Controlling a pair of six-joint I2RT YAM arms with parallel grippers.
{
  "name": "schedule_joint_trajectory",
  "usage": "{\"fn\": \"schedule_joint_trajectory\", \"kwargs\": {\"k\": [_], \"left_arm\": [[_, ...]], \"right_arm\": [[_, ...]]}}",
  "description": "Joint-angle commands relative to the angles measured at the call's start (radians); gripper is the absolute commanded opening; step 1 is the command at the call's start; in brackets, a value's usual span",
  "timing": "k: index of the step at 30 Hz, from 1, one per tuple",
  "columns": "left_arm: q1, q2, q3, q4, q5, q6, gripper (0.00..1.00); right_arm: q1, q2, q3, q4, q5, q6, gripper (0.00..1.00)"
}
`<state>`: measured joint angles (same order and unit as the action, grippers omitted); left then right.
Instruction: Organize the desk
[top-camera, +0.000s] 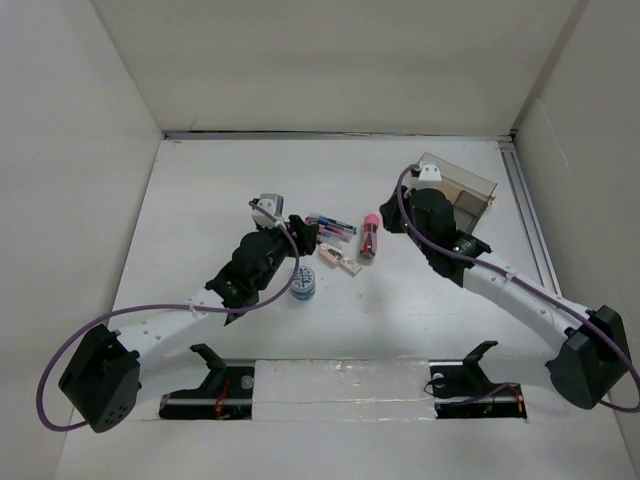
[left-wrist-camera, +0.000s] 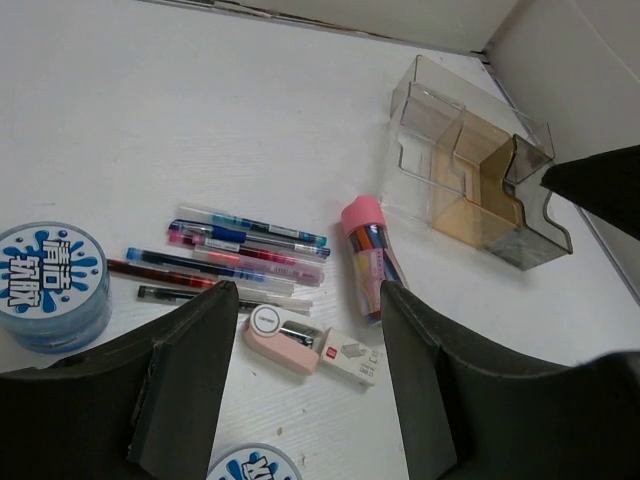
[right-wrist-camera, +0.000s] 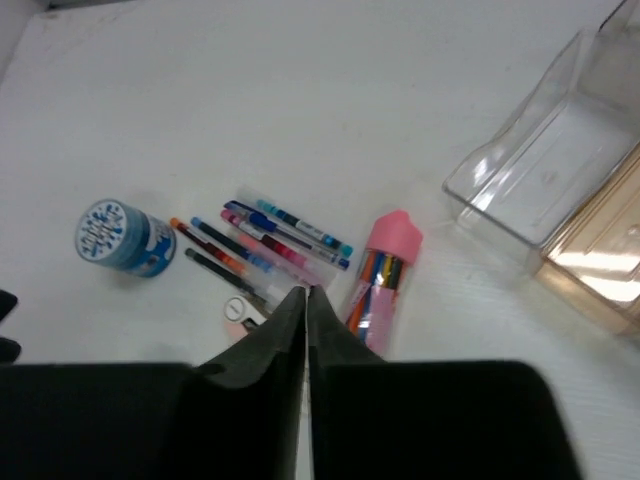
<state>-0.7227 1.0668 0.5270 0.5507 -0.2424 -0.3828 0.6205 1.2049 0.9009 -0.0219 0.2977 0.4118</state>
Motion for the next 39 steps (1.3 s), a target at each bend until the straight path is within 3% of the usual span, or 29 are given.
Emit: {"fn": "schedule_joint_trajectory", "kwargs": {"k": [1,6,7,9,10,13,19,25,39], "left_arm": [[0.002,-0.021,0.018,0.069,0.020,0.012,0.55],[0.002,-0.034,-0.004,0.098,0.020,0.005,0.51],[0.002,-0.037,-0.012,0.098,0.018,0.001,0.49],[0.002,-0.050,-0.015,0.095,0.015,-0.002,0.43],[0.002,-0.053,-0.013,0.089,0.011,-0.004,0.42],[0.002,-0.077,-0.021,0.075,0.017,-0.011,0.42],[0.002,-0.131,-0.035,0.051,-0.018,-0.024,0.45],[0.002,-0.154,-0.045,0.058,-0.021,-0.024,0.46],[0.002,-0.154,-0.047,0.064,0.003,-0.024,0.47]], "right_arm": [[-0.019,0.045,0.055,-0.010,-0.060,0.010,0.00],[-0.028,0.116,0.085,-0.018,-0.058,0.016,0.00],[-0.028,0.130,0.099,-0.035,-0.045,0.027,0.04],[-0.037,0.172,0.124,-0.090,-0.019,0.042,0.24],[-0.038,0.186,0.139,-0.098,-0.022,0.041,0.45],[-0.047,0.252,0.193,-0.147,-0.042,0.027,0.71],[-0.047,0.387,0.233,-0.193,-0.069,0.022,0.74],[-0.067,0.498,0.268,-0.197,-0.101,0.036,0.69],[-0.076,0.659,0.329,-0.216,-0.143,0.064,0.68]]}}
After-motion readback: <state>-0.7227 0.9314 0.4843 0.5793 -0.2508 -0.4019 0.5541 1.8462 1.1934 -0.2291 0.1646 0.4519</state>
